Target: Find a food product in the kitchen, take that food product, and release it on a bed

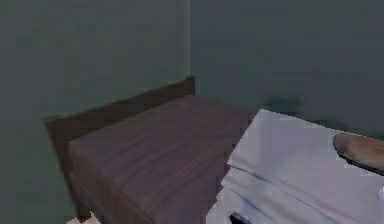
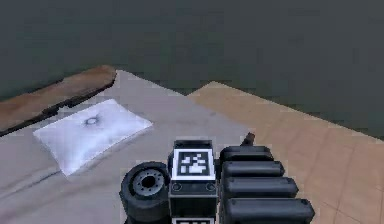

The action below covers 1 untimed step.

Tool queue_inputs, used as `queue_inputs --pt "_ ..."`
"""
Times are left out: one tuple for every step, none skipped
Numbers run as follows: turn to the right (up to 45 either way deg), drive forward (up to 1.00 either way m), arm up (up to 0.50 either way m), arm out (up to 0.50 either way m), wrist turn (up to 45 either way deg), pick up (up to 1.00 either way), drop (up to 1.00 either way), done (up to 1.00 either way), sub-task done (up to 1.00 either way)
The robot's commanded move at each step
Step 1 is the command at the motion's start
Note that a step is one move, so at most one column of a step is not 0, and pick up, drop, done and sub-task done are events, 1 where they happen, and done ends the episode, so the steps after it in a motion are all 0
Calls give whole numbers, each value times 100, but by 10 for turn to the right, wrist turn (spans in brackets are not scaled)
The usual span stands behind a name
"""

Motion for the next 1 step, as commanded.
queue_inputs --pt "450 0 0 0 0 0 0 0 0"
